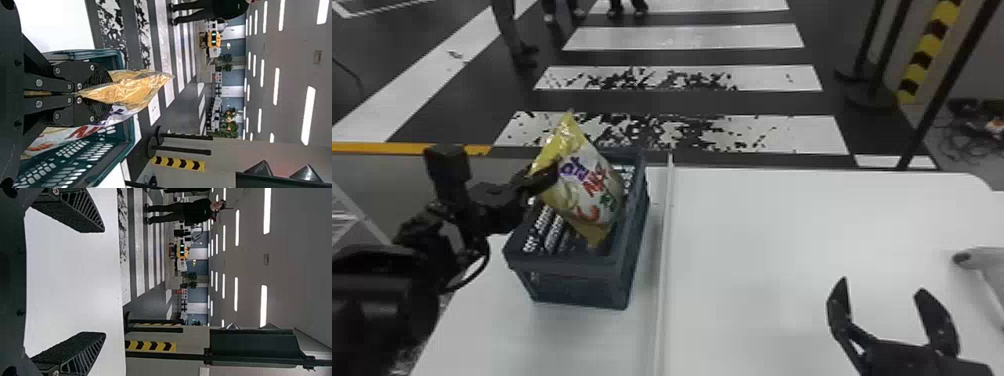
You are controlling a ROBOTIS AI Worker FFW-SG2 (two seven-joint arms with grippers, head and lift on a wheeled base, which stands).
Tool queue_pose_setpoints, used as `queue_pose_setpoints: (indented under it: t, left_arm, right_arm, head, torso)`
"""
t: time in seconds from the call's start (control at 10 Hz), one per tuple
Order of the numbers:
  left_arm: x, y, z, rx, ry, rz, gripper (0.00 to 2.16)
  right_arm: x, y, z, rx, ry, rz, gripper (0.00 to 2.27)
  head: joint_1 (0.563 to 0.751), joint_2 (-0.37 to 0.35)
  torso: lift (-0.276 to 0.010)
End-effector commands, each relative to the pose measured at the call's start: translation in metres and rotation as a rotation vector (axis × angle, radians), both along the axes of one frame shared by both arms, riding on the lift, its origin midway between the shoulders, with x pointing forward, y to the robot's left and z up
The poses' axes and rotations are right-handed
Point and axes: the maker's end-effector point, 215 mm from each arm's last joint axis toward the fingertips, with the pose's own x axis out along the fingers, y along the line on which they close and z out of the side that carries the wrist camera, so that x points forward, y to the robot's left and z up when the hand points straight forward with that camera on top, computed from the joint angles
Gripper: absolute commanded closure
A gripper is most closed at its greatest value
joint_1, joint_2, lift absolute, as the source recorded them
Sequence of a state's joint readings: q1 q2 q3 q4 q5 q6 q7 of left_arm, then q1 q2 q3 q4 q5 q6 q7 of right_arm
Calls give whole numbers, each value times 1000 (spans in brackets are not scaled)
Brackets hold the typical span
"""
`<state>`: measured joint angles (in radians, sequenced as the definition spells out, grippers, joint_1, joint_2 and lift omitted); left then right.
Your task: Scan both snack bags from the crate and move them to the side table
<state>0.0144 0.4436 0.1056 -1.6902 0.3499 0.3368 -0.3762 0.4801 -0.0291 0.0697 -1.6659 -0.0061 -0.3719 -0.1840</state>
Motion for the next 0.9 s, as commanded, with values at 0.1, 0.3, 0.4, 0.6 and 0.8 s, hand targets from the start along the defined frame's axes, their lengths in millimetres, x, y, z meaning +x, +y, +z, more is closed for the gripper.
queue_pose_setpoints:
  t: [0.1, 0.3, 0.4, 0.6, 0.8]
  left_arm:
    - [-13, 5, 43, -60, -47, 6, 2138]
    - [-26, 6, 90, -96, -104, -4, 2138]
    - [-34, 6, 104, -126, -108, -10, 2138]
    - [-52, 18, 143, -160, -138, -6, 2138]
    - [-60, 31, 150, -156, -125, 3, 2138]
  right_arm:
    - [0, 1, 0, 1, 0, 2, 49]
    - [0, 3, 0, 4, 0, 3, 49]
    - [0, 3, 0, 2, 0, 3, 49]
    - [0, 6, 0, 3, 0, 4, 49]
    - [1, 10, 1, 5, 1, 9, 49]
  head:
    - [695, 112]
    - [695, 120]
    - [695, 122]
    - [695, 127]
    - [695, 148]
  torso:
    - [-99]
    - [-99]
    - [-99]
    - [-99]
    - [-99]
